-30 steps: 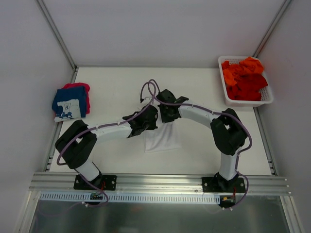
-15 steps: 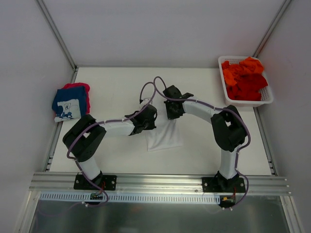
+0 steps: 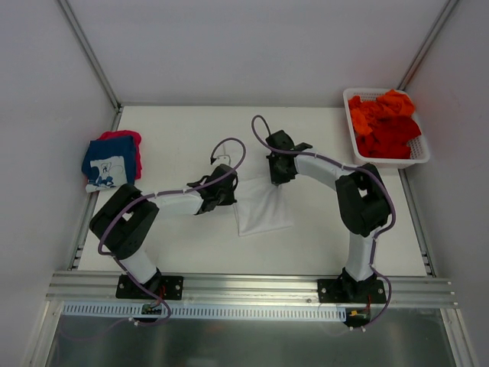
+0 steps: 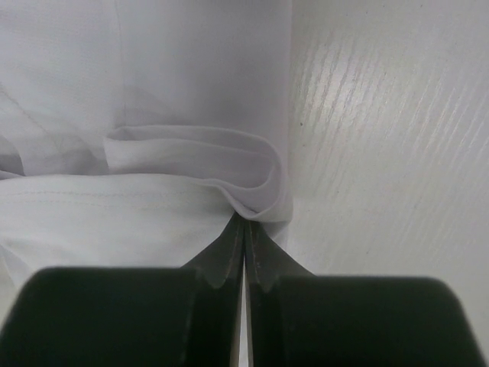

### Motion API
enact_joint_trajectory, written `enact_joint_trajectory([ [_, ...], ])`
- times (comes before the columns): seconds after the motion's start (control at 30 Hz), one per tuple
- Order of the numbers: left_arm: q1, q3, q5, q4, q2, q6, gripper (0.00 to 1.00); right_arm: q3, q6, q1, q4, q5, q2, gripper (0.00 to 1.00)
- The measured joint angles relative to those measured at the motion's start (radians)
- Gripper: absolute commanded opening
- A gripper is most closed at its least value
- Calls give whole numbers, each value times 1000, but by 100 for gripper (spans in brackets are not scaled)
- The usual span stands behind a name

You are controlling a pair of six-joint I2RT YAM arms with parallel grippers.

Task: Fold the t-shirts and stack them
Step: Fold the tshirt

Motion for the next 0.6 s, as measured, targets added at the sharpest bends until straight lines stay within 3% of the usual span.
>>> enact_joint_trajectory([
  [0.17,4,-14,0,-10,-3,11,0,-7,-8,-6,3,0,0,1],
  [0.27,4,-24,0,-17,-11,11,0,-25,-9,-11,10,4,-3,35],
  [0.3,4,-29,0,-22,-23,11,0,-38,-10,-12,13,4,-10,57],
  [0.33,4,-34,0,-32,-39,11,0,-55,-9,-12,15,3,-26,66],
  [0.43,4,-43,4,-57,-117,23,46,-114,-28,-11,2,4,-124,79],
  [0.47,4,-43,6,-68,-161,32,79,-127,-34,-10,-11,5,-174,80],
  [0.6,-5,-45,26,-87,-312,32,87,-131,-39,-2,-42,7,-416,86],
])
